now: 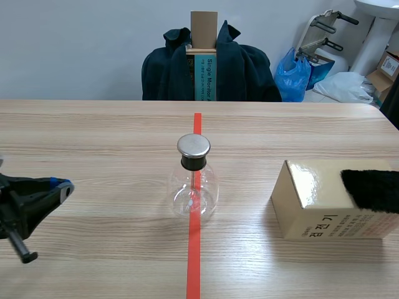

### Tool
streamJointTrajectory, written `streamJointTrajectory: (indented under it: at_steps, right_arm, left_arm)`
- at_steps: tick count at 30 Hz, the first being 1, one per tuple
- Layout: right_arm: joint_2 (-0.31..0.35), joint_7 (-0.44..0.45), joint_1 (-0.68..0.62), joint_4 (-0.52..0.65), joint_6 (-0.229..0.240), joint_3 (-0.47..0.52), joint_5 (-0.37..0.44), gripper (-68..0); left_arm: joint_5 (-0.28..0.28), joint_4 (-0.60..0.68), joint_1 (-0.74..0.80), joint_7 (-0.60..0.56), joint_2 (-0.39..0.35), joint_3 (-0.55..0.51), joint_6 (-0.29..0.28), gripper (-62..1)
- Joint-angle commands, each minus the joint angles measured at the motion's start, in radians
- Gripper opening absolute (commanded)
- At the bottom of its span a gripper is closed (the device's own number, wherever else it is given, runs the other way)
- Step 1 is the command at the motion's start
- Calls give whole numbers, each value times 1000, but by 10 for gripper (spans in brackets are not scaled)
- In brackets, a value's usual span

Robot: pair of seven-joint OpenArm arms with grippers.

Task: Do the electroscope experiment.
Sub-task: 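Bring the plate to the electroscope and point at the metal foil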

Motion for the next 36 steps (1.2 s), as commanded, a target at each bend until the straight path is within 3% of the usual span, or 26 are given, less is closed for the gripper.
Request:
streamJointTrajectory:
  at_steps: [1, 4, 10, 21, 30, 36]
  right_arm:
    - [6, 0, 24, 14, -58, 11, 3, -668]
    - [6, 12, 56, 15, -58, 11, 3, -668]
    - [6, 26, 110, 15, -58, 11, 3, -668]
    - [0, 159, 114, 15, -52, 2, -54, -669]
    - [-5, 116, 134, 15, 153, -119, -55, -669]
    - [-5, 1, 202, 14, 225, -260, -113, -669]
  left_arm:
    - [-6, -12, -52, -39, 13, 40, -2, -570]
    - [3, -97, -159, -45, 49, 135, -1, -570]
    - [78, -262, -316, -74, 148, 280, -1, -570]
    - [79, -444, -424, -130, 244, 387, 15, -570]
    - [122, -461, -432, -172, 275, 388, 14, -569]
    - [125, -461, -439, -172, 303, 388, 14, -569]
